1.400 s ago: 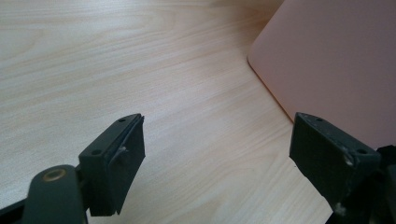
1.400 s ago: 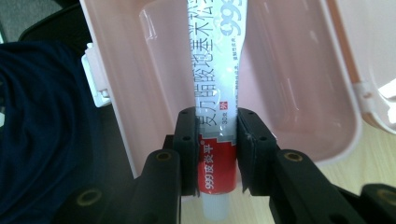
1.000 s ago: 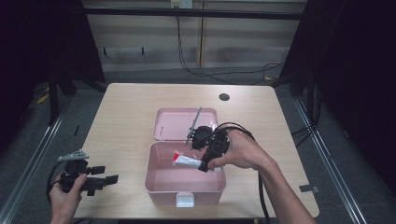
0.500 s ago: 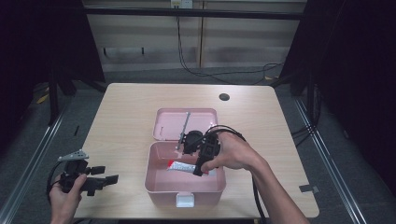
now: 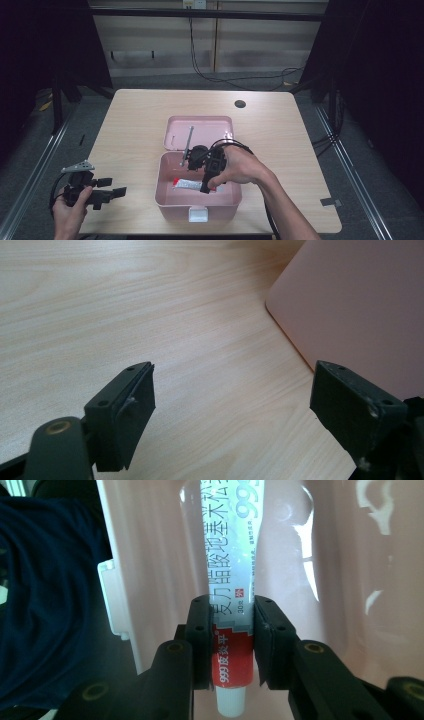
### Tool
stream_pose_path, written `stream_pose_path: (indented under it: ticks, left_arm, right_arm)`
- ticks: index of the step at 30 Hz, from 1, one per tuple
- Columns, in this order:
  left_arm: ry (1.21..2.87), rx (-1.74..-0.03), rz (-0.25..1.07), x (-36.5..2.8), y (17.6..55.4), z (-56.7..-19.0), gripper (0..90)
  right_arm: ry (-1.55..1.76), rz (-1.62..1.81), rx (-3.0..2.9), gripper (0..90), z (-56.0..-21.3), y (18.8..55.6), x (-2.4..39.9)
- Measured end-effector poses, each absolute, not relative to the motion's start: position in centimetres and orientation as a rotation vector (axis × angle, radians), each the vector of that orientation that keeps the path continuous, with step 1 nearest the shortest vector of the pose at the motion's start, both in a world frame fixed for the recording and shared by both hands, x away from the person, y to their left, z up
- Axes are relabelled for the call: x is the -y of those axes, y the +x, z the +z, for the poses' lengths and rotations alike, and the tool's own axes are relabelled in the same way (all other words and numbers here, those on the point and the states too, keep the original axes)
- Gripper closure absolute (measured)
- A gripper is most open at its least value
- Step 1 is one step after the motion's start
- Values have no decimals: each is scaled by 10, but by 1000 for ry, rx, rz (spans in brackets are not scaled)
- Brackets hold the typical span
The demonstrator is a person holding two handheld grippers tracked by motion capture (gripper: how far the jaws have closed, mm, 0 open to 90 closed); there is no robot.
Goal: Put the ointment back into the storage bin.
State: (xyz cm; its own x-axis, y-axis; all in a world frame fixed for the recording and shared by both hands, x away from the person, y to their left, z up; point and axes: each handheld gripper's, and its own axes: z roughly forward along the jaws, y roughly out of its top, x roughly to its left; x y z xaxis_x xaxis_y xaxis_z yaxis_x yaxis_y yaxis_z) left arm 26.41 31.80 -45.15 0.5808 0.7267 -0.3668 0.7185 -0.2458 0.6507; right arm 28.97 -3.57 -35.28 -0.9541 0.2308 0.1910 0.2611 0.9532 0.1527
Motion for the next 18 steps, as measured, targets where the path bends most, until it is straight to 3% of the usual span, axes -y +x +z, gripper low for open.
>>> stream_pose_path:
  ticks: [18]
  left_arm:
    - [1990, -1150, 9, -318, 264, -452, 181]
  right_arm:
    - [-303, -159, 2921, 720, -384, 289, 23]
